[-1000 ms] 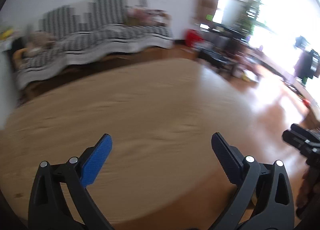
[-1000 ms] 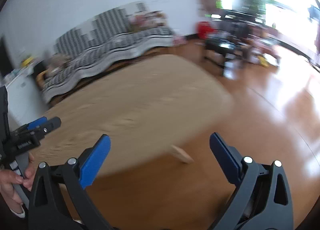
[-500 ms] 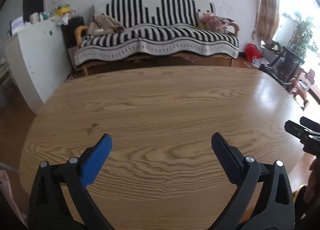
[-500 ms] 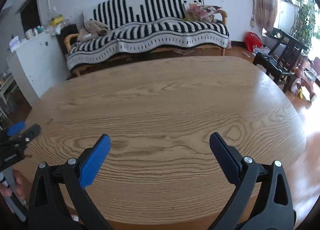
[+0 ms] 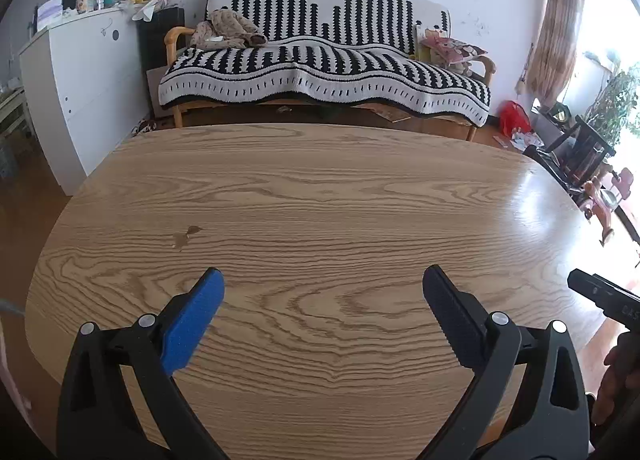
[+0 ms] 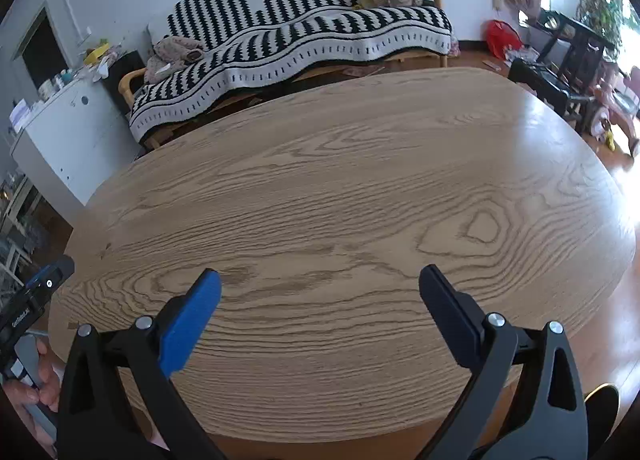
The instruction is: Collect trash
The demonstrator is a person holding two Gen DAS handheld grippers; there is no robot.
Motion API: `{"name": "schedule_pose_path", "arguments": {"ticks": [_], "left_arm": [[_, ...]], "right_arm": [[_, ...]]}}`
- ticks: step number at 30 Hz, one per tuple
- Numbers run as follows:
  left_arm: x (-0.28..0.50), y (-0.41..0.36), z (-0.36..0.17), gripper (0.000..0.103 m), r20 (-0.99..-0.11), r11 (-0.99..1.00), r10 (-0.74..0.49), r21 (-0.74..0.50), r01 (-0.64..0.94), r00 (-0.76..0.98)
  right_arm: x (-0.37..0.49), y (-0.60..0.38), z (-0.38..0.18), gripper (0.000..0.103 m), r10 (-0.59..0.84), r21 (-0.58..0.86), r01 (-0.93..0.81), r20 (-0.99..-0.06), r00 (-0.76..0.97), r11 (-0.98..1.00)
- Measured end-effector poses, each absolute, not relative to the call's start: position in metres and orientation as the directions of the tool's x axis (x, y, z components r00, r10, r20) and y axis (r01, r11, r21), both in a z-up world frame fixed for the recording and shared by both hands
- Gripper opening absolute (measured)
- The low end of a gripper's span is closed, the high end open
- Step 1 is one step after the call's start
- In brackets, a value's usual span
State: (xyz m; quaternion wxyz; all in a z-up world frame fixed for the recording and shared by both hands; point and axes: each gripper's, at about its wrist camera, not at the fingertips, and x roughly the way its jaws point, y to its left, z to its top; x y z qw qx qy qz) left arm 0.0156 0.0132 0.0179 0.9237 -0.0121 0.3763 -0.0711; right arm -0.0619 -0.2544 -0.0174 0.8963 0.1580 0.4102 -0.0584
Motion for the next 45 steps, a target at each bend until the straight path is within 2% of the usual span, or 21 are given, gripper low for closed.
{"name": "schedule_pose_path", "arguments": {"ticks": [16, 45], "left_arm": [[0.011, 0.009, 0.017, 0.097, -0.699, 0.99, -0.14, -0.08, 0.118, 0.701], [0.001, 0.011, 0.016, 0.097, -0.705, 0.988, -0.153, -0.104, 0.112, 0.692]], "right_arm": [[-0.069, -0.246, -0.013, 0.096, -0.004, 0.185, 0.219, -0.754, 0.657, 0.958], [-0.072, -0.252, -0.013, 0.096, 0.011, 0.2, 0.217, -0.758, 0.652, 0.955]]}}
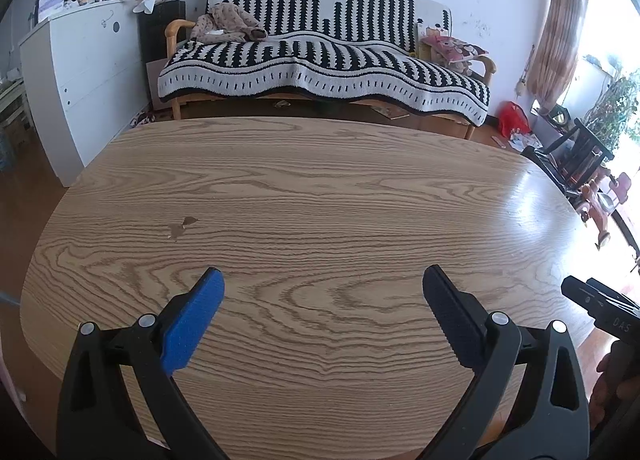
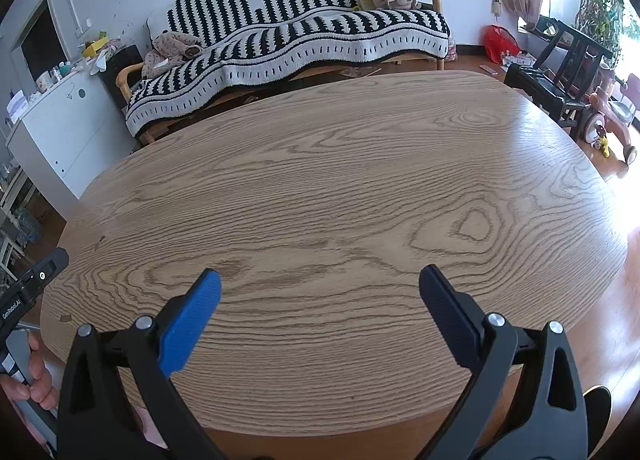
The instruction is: Collect trash
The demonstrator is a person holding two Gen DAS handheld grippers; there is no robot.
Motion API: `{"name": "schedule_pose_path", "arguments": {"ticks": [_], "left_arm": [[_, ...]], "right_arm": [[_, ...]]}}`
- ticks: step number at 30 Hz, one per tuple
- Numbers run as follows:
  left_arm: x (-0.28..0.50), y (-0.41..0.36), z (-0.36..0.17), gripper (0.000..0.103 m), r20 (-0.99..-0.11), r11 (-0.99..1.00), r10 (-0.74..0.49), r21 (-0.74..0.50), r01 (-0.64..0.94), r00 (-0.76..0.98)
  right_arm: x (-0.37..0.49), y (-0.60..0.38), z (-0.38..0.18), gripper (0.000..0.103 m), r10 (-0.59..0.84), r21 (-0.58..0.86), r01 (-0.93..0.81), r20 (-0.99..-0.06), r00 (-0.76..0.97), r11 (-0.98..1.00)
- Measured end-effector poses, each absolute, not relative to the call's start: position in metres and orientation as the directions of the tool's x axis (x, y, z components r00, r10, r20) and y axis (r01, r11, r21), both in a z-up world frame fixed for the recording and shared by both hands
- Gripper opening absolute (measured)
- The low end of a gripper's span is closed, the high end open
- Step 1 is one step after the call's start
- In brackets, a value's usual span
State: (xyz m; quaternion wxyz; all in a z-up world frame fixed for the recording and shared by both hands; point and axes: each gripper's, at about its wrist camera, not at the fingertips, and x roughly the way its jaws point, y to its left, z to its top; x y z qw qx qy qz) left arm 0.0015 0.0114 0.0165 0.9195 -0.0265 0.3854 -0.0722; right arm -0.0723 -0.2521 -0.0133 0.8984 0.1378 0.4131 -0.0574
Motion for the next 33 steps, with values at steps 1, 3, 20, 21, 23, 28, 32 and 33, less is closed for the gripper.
{"name": "schedule_pose_path", "arguments": {"ticks": [1, 3, 20, 21, 23, 28, 32, 33], "left_arm": [[0.0011, 0.0115, 0.0161, 0.097, -0.705, 0.988, -0.151, -0.103, 0.111, 0.693], [0.0005, 0.0119, 0.0157, 0.097, -0.706, 0.989, -0.151, -0.104, 0.109, 0.692], [-0.0018, 0.0123, 0.0158, 0.097, -0.706, 0.989, -0.145, -0.101, 0.104, 0.693], [-0.0022, 0.0123, 0.0158, 0.097, -0.706, 0.99, -0.143, -0.1, 0.103, 0.694], [-0.0018, 0.0124, 0.0157, 0.097, -0.707, 0.99, -0.144, -0.101, 0.103, 0.693], [-0.0026, 0.0136, 0.0159, 0.097, -0.709, 0.99, -0.142, -0.099, 0.102, 0.69], [-0.0023, 0.0144, 0.016, 0.097, -0.714, 0.99, -0.139, -0.096, 0.101, 0.687], [-0.0028, 0.0145, 0.016, 0.097, -0.714, 0.99, -0.138, -0.095, 0.101, 0.686]], "right_arm": [[-0.0724, -0.2524, -0.0133, 0.096, 0.011, 0.201, 0.218, -0.758, 0.652, 0.955], [-0.072, -0.2525, -0.0125, 0.096, 0.012, 0.203, 0.219, -0.757, 0.653, 0.954], [-0.0725, -0.2533, -0.0117, 0.096, 0.01, 0.201, 0.218, -0.757, 0.653, 0.955], [-0.0727, -0.2534, -0.0116, 0.096, 0.01, 0.201, 0.218, -0.757, 0.653, 0.955], [-0.0725, -0.2532, -0.0117, 0.096, 0.01, 0.2, 0.218, -0.758, 0.653, 0.955], [-0.0724, -0.2529, -0.0116, 0.096, 0.01, 0.2, 0.218, -0.757, 0.653, 0.955], [-0.0723, -0.253, -0.0116, 0.096, 0.009, 0.2, 0.219, -0.758, 0.653, 0.955], [-0.0723, -0.2528, -0.0116, 0.096, 0.009, 0.2, 0.219, -0.758, 0.653, 0.955]]}}
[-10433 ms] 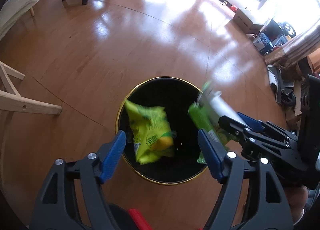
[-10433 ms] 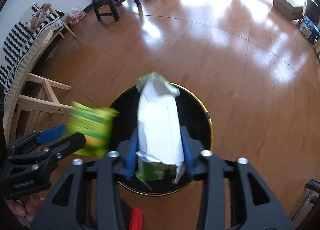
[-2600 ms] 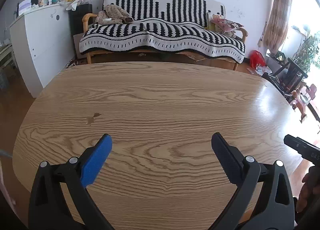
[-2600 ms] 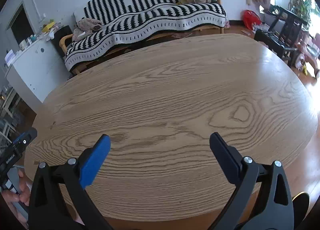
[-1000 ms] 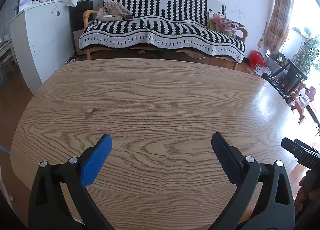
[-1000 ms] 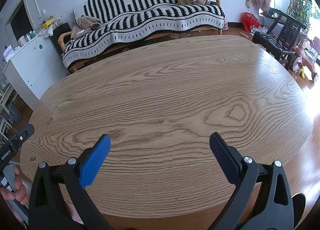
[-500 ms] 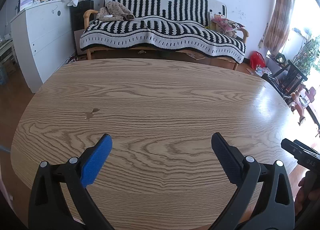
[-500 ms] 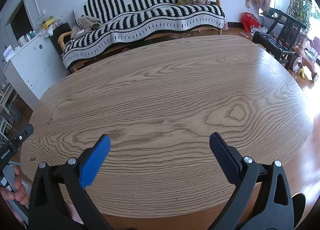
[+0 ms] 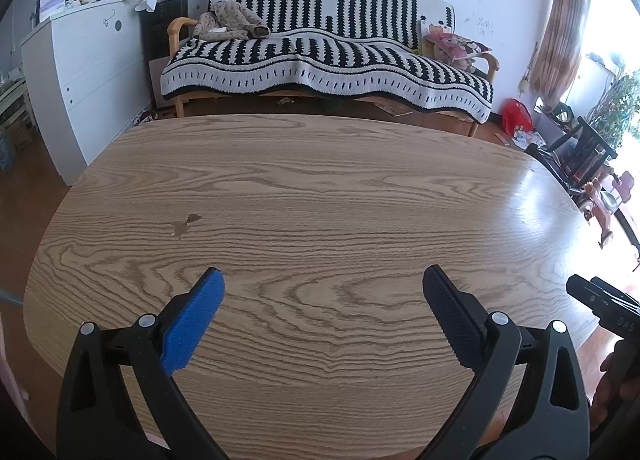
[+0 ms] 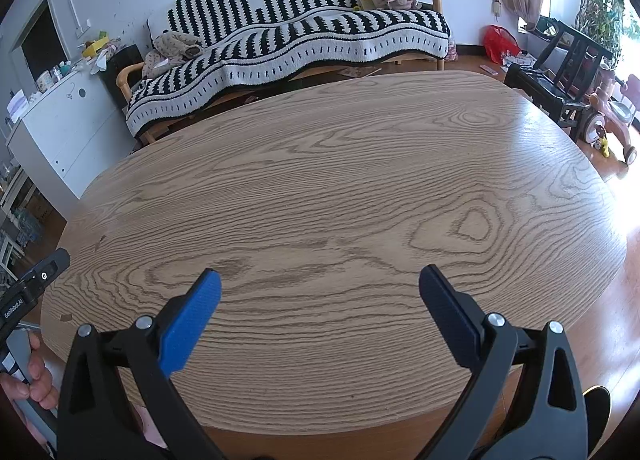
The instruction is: Collect trash
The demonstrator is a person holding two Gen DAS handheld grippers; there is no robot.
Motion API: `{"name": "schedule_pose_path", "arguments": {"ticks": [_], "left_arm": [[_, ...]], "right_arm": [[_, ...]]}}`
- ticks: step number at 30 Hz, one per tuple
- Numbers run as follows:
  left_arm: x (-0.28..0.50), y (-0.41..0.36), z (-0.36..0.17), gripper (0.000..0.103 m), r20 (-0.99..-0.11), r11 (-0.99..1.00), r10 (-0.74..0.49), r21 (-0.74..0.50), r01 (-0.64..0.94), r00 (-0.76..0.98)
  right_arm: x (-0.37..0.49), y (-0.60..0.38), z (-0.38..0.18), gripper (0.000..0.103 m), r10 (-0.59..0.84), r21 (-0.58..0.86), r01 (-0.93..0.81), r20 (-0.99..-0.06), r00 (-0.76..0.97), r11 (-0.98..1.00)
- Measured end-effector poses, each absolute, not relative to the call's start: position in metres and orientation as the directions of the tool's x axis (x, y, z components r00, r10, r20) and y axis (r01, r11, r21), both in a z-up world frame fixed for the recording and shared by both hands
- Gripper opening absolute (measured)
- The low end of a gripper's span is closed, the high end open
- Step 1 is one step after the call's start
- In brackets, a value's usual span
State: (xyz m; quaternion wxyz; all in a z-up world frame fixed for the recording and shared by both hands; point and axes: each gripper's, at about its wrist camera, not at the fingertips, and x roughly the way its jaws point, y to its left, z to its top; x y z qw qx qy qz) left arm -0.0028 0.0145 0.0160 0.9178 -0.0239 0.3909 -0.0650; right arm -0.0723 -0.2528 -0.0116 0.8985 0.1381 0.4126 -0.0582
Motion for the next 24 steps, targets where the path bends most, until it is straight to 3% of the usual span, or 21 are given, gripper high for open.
{"name": "schedule_pose_path", "arguments": {"ticks": [24], "left_arm": [[-0.0034, 0.0144, 0.0162, 0.097, -0.718, 0.995, -0.1, -0.063, 0.078, 0.689]], "right_arm": [[-0.0761, -0.2527, -0.0121, 0.096, 0.004, 0.19, 0.217, -0.76, 0.65, 0.958]]}}
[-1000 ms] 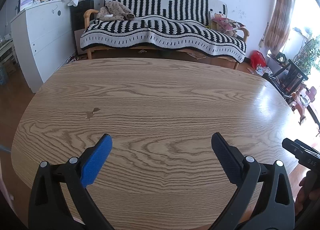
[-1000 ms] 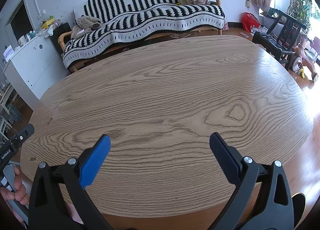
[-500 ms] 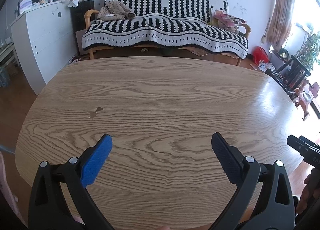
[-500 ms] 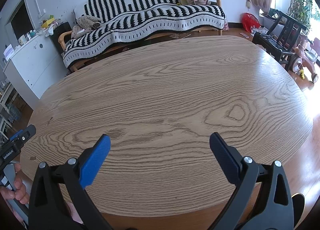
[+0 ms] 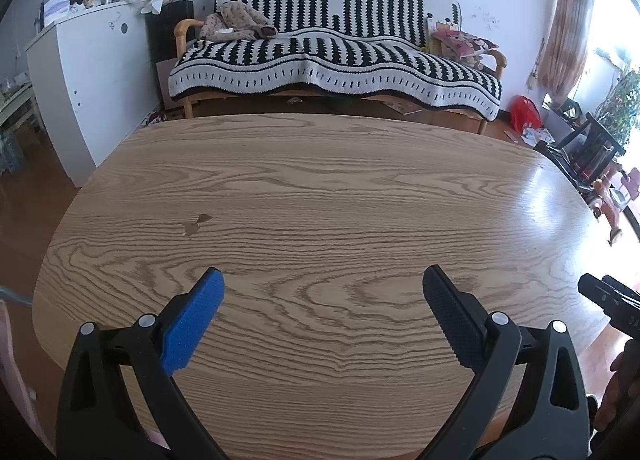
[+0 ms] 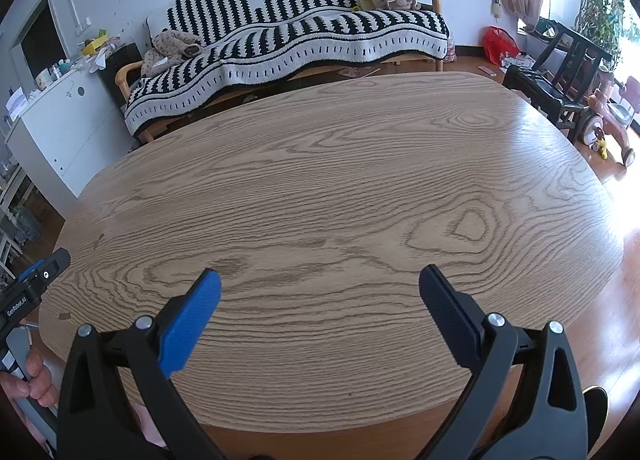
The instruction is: Collect trash
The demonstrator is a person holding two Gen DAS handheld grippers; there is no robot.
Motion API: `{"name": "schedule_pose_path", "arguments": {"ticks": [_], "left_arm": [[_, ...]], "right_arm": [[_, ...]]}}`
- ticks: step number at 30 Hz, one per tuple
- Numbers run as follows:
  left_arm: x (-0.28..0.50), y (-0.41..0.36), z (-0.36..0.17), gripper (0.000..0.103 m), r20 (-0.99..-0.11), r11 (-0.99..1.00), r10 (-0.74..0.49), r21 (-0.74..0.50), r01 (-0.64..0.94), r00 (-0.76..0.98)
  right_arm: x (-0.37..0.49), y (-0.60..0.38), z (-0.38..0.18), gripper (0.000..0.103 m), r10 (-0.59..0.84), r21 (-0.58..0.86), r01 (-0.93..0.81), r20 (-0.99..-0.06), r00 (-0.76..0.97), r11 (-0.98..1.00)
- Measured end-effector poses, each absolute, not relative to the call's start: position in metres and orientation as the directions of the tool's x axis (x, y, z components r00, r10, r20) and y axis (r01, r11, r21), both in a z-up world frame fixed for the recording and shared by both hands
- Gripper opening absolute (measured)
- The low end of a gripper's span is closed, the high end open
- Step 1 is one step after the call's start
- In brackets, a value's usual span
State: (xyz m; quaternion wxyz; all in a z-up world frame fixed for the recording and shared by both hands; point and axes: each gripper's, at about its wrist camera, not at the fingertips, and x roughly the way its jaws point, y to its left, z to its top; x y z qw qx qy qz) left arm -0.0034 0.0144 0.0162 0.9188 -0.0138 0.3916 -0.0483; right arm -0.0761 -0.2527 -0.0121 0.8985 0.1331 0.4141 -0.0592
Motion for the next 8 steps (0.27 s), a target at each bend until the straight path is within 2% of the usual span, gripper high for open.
{"name": "schedule_pose_path", "arguments": {"ticks": [8], "left_arm": [[-0.0016, 0.0118, 0.0156, 0.096, -0.733, 0.995, -0.095, -0.054, 0.082, 0.673]], "right_arm": [[-0.0766, -0.2541, -0.0109, 0.096, 0.004, 0.189, 0.216, -0.761, 0.649, 0.958]]}}
